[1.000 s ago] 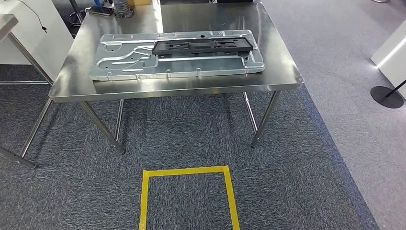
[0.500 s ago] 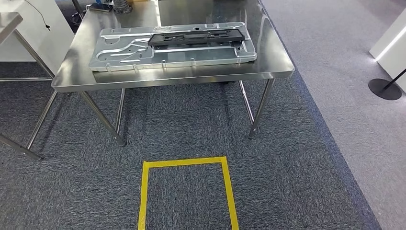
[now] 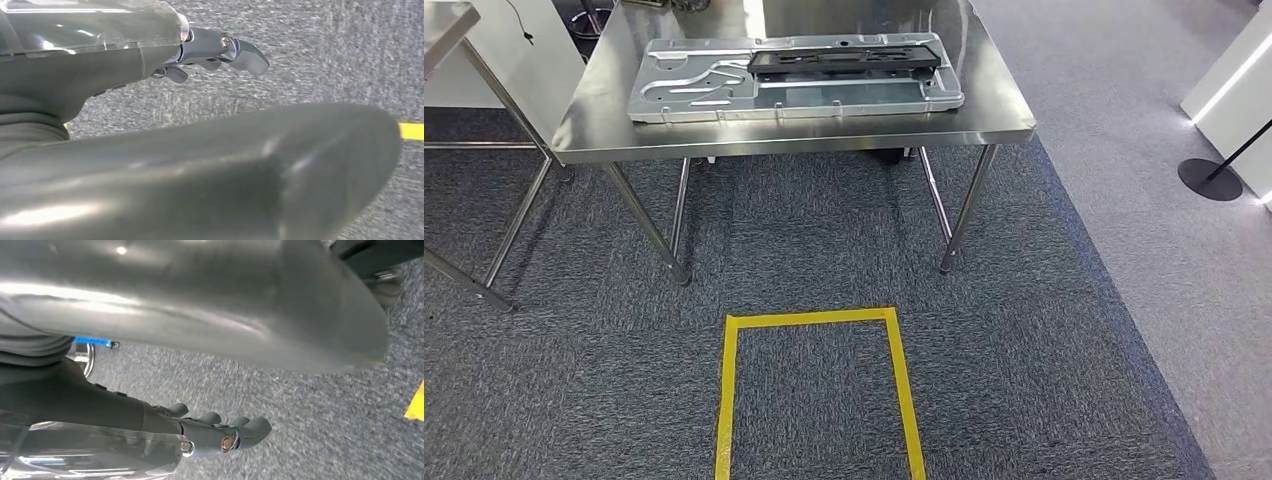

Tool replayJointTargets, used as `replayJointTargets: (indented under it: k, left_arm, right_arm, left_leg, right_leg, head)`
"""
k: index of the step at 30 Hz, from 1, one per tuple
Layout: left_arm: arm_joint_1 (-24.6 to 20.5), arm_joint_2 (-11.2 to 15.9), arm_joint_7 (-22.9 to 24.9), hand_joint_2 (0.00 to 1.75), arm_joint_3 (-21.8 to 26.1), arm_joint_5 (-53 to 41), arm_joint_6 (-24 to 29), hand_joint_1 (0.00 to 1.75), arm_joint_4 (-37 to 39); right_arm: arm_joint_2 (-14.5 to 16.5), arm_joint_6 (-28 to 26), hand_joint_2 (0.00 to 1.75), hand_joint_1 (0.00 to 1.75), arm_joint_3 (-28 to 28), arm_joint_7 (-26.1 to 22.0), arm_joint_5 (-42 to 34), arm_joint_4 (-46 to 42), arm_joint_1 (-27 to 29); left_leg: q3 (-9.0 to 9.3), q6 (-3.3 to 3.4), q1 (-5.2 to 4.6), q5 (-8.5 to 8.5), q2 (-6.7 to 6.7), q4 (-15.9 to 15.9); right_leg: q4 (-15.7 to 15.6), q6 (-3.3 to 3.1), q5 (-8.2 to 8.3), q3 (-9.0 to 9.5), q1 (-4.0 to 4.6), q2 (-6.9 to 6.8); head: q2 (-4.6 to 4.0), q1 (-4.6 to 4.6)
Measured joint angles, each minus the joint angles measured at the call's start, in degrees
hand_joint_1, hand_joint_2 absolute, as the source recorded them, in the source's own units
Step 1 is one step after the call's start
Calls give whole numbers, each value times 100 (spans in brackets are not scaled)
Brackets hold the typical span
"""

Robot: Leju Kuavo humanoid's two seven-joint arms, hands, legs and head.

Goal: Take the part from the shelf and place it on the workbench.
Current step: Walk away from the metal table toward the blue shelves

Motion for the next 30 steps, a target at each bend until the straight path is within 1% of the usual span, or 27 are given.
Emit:
replayJointTargets:
  k: [1, 2, 3, 4, 5, 6, 7, 8, 9, 10, 11, 12, 13, 14, 15, 16, 17, 18, 20, 21, 22, 23, 24, 25, 27, 29, 30]
  left_arm:
    - [-1, -1, 8, 0, 2, -2, 10, 0, 0]
    - [-3, -1, 17, 0, 3, 1, 21, 0, 0]
    - [-4, -1, 27, 0, 5, 6, 33, 0, 0]
    - [-5, 0, 38, 0, 7, 11, 44, 0, 0]
    - [-4, 2, 49, 0, 9, 15, 55, 0, 0]
    - [-1, 2, 61, 0, 11, 19, 63, 0, 0]
    - [2, 1, 71, 0, 13, 20, 70, 0, 0]
    - [5, -1, 80, 0, 14, 20, 76, 0, 0]
    - [7, -3, 89, 0, 14, 20, 79, 0, 0]
    - [9, -4, 95, 0, 14, 20, 82, 0, 0]
    - [11, -3, 99, 0, 15, 20, 86, 0, 0]
    - [12, -3, 102, 0, 16, 20, 88, 0, 0]
    - [12, -3, 103, 0, 17, 20, 90, 0, 0]
    - [9, -3, 104, 0, 17, 19, 90, 0, 0]
    - [4, -3, 104, 0, 17, 19, 88, 0, 0]
    - [0, -3, 103, 0, 16, 18, 87, 0, 0]
    - [-1, -3, 103, 0, 16, 17, 85, 0, 0]
    - [-1, -4, 103, 0, 16, 16, 83, 0, 0]
    - [6, -7, 108, 0, 16, 15, 81, 0, 0]
    - [8, -8, 123, 44, 17, 16, 81, 0, 0]
    - [7, -7, 148, 87, 19, 18, 83, 0, 0]
    - [3, -7, 180, 131, 22, 24, 88, 0, 0]
    - [0, -6, 215, 175, 28, 30, 97, 0, 0]
    - [-3, -5, 244, 175, 37, 35, 108, 0, 0]
    - [-4, -5, 297, 175, 51, 39, 146, 0, 0]
    - [-3, -5, 385, 175, 62, 39, 207, 0, 0]
    - [-4, -5, 445, 175, 69, 40, 243, 0, 0]
  right_arm:
    - [0, 9, 0, 0, -7, 3, -18, 0, -12]
    - [0, 17, 0, 0, -14, 15, -29, 0, -21]
    - [1, 23, 0, 0, -21, 35, -34, 0, -26]
    - [2, 28, 44, 0, -27, 59, -36, 1, -25]
    - [2, 36, 87, 0, -37, 82, -40, 1, -22]
    - [1, 42, 131, 0, -50, 103, -44, 1, -20]
    - [-1, 43, 175, 0, -66, 118, -50, 1, -18]
    - [-4, 38, 175, 0, -82, 131, -56, 1, -19]
    - [-7, 26, 175, 0, -98, 149, -61, 0, -18]
    - [-8, 14, 175, 0, -110, 166, -66, 0, -16]
    - [-8, 4, 175, 0, -119, 181, -70, 1, -12]
    - [-8, -2, 175, 0, -125, 191, -74, 1, -8]
    - [-8, -7, 175, 0, -132, 195, -79, 1, -4]
    - [-8, -11, 175, 0, -141, 196, -84, 1, -4]
    - [-8, -16, 175, 0, -149, 196, -88, 1, -5]
    - [-8, -22, 175, 0, -156, 196, -90, 0, -7]
    - [-8, -33, 175, 0, -161, 203, -89, 0, -9]
    - [-9, -52, 175, 0, -162, 227, -86, 0, -11]
    - [-14, -96, 175, 0, -165, 308, -64, 0, -13]
    - [-15, -111, 175, 0, -166, 360, -44, 0, -13]
    - [-15, -117, 175, 0, -166, 402, -24, 1, -13]
    - [-14, -118, 175, 0, -166, 436, -10, 1, -12]
    - [-13, -119, 131, 0, -167, 453, -9, 2, -12]
    - [-12, -122, 87, 0, -170, 450, -21, 2, -12]
    - [-12, -130, 87, 0, -188, 414, -57, 2, -14]
    - [-12, -119, 175, 0, -209, 382, -81, 2, -15]
    - [-12, -111, 175, 0, -215, 379, -86, 2, -15]
  left_leg:
    - [-32, -26, -8, 37, 3, 16]
    - [-53, -55, -12, 76, 7, 24]
    - [-65, -88, -14, 114, 13, 23]
    - [-74, -122, -16, 147, 17, 20]
    - [-93, -155, -10, 132, 9, 42]
    - [-137, -188, -5, 29, -4, 145]
    - [-215, -220, 6, -153, -17, 351]
    - [-328, -251, 27, -403, -30, 683]
    - [-457, -281, 44, -646, -32, 1086]
    - [-554, -306, 60, -804, -32, 1438]
    - [-579, -327, 72, -859, -32, 1644]
    - [-493, -342, 83, -798, -31, 1620]
    - [-294, -349, 95, -658, -31, 1357]
    - [-23, -348, 107, -509, -31, 935]
    - [233, -335, 109, -417, -35, 529]
    - [407, -309, 104, -362, -40, 231]
    - [491, -278, 96, -365, -45, 63]
    - [496, -249, 93, -380, -48, 23]
    - [465, -211, 93, -371, -50, 1]
    - [456, -198, 92, -363, -49, -1]
    - [447, -180, 81, -356, -50, 2]
    - [437, -163, 71, -348, -49, 4]
    - [426, -145, 62, -340, -47, 7]
    - [414, -129, 53, -333, -46, 9]
    - [391, -104, 40, -320, -43, 16]
    - [372, -90, 33, -310, -42, 25]
    - [364, -85, 31, -307, -41, 29]
  right_leg:
    - [-397, -37, -12, 248, 16, -4]
    - [-667, -72, -60, 402, 34, -6]
    - [-794, -102, -95, 453, 49, -8]
    - [-832, -137, -75, 445, 40, -10]
    - [-844, -173, -33, 425, 29, -16]
    - [-859, -211, 13, 399, 13, -24]
    - [-872, -243, 59, 366, -4, -33]
    - [-870, -262, 94, 325, -5, -40]
    - [-863, -273, 125, 279, -4, -42]
    - [-851, -270, 152, 237, -3, -43]
    - [-833, -261, 174, 195, -4, -43]
    - [-806, -250, 188, 158, -9, -41]
    - [-772, -237, 194, 124, -16, -38]
    - [-730, -221, 193, 93, -22, -36]
    - [-688, -198, 187, 57, -20, -33]
    - [-652, -169, 186, 27, -14, -30]
    - [-625, -139, 187, 2, -4, -28]
    - [-605, -130, 183, -19, 11, -26]
    - [-590, -172, 192, -42, 25, -22]
    - [-592, -194, 198, -50, 27, -21]
    - [-600, -194, 218, -57, 20, -18]
    - [-609, -170, 235, -62, 11, -17]
    - [-615, -147, 250, -69, 2, -16]
    - [-620, -125, 264, -79, -7, -14]
    - [-625, -90, 286, -97, -18, -13]
    - [-627, -59, 304, -113, -25, -13]
    - [-628, -46, 311, -119, -26, -13]
  head:
    - [0, 0]
    - [-1, 0]
    - [-1, -1]
    - [0, -1]
    - [1, -1]
    - [0, -2]
    - [0, -1]
    - [0, -2]
    - [0, -1]
    - [1, -1]
    - [1, -2]
    - [0, -1]
    - [0, -2]
    - [0, -1]
    - [0, -1]
    - [1, -1]
    - [0, -1]
    - [0, -1]
    - [0, 0]
    - [1, 0]
    - [1, 0]
    - [1, 0]
    - [1, 0]
    - [1, 0]
    - [0, 0]
    - [0, 0]
    - [1, 0]
